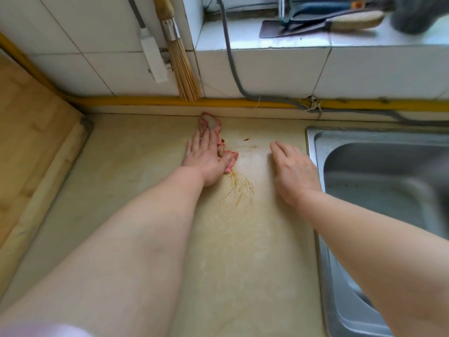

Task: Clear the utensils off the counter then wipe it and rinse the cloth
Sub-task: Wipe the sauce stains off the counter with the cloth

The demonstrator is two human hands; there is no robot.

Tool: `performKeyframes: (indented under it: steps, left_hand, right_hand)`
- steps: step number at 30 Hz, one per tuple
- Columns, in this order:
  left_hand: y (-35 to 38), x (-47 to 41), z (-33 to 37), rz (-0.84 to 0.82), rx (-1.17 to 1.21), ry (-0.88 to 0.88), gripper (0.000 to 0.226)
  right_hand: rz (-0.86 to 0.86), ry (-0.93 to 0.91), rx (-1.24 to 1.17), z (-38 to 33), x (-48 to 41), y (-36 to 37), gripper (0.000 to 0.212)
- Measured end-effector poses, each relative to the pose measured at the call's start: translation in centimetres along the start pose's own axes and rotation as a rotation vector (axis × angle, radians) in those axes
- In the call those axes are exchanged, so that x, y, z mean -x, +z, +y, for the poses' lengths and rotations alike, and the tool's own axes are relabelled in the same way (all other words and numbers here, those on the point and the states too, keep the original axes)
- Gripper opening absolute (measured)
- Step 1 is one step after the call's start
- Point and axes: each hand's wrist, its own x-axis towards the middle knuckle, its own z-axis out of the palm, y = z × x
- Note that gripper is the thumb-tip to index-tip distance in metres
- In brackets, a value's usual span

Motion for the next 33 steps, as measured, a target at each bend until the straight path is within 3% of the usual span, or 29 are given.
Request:
performKeyframes:
  steps: [10,16,20,26,33]
  left_hand:
    - [0.7,0.1,5.7,-0.005,-0.036,0.277,0.08]
    - [1.6,3.5,6.7,-0.044,-0.098,0.376,0.077]
    - [2.2,6.0,6.0,-0.061,-0.125,0.401,0.077]
    - [3.0,9.1,3.0,-0.055,-0.082,0.255,0.075]
    - [3.4,10.8,-0.9,-0.061,-0.045,0.025,0.076]
  right_hand:
    - [0.053,0.074,-0.006,2.4,1.4,-0.5,0.056]
    - [0.066,0.102,-0.004,1.1,3.1,-0.6,0.043]
    - [0.051,0.092,-0.017,-0.7,4.0,-0.5,0.055]
    - [-0.007,0.164,0.016,-4.2,5.8,0.1,0.042]
    - [-0.041,0.212,0.02,-5.4,7.6,0.3,0.041]
